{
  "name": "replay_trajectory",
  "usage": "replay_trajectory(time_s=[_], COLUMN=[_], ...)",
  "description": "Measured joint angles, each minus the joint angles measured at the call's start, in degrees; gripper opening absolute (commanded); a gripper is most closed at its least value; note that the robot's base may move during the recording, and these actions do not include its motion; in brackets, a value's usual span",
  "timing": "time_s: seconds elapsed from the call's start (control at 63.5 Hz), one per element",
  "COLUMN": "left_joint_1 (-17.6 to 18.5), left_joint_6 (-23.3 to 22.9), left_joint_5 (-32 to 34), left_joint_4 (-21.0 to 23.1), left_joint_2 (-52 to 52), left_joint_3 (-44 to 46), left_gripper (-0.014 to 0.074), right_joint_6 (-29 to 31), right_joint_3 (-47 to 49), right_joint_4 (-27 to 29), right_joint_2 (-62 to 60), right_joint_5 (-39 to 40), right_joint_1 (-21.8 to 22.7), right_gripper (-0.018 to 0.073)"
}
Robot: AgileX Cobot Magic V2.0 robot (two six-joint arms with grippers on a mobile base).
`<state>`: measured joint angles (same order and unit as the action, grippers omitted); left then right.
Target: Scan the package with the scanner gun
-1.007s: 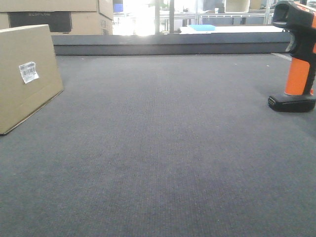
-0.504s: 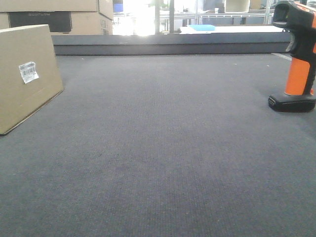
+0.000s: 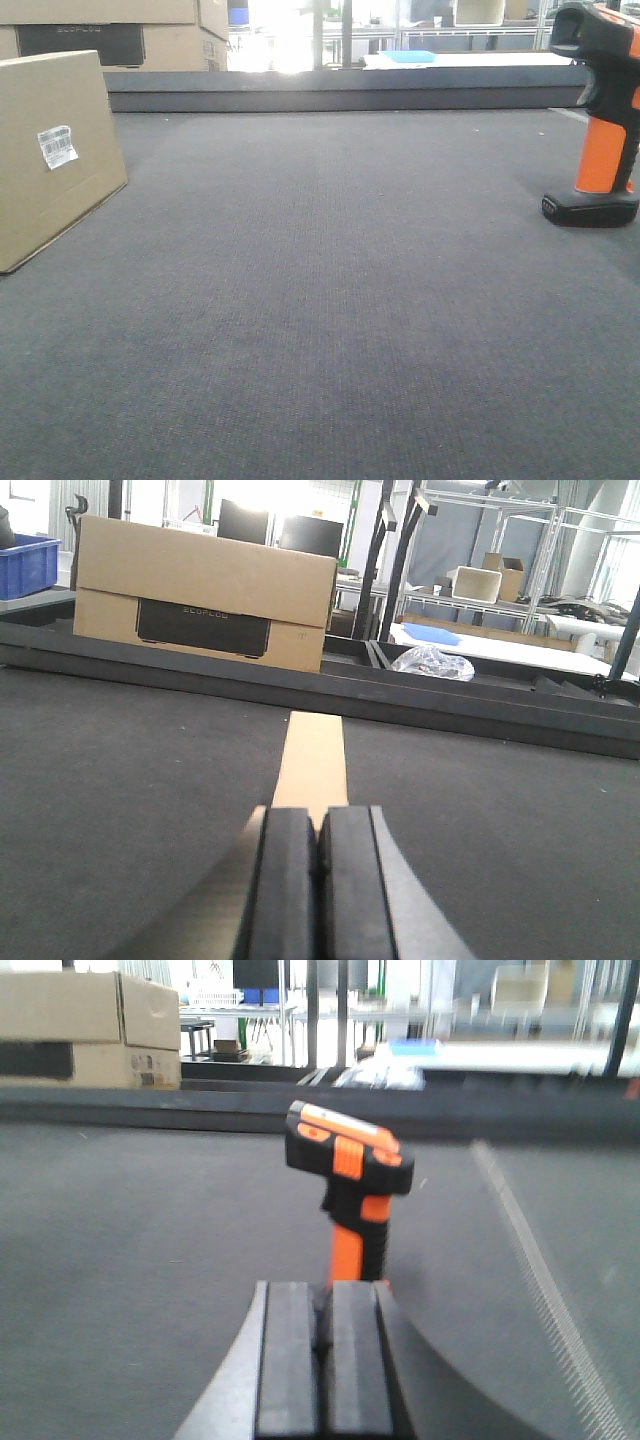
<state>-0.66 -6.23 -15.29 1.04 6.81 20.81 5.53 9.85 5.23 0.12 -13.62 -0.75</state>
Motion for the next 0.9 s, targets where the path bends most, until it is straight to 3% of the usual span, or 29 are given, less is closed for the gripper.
replay_trajectory(time_s=[0.189,0.425,0.897], left_joint_1=[0.0,0.0,0.0], left_joint_6=[0.0,0.0,0.0], left_joint_5=[0.0,0.0,-0.1], left_joint_4=[0.0,0.0,0.0], left_joint_2=[0.0,0.0,0.0], left_joint_3=[0.0,0.0,0.0], left_gripper=[-0.0111,-0.0111,-0.0111], right_joint_6=[3.4,0.6,-0.6], right_joint_3=[-5.6,-9.7,-9.7], right_joint_4=[-0.6,-0.6,-0.6], right_joint_2=[0.0,0.0,0.0], right_joint_5=[6.2,12.0,9.8], right_joint_1=[2.1,3.3,3.3], right_gripper=[-0.0168,-0.0168,-0.0168])
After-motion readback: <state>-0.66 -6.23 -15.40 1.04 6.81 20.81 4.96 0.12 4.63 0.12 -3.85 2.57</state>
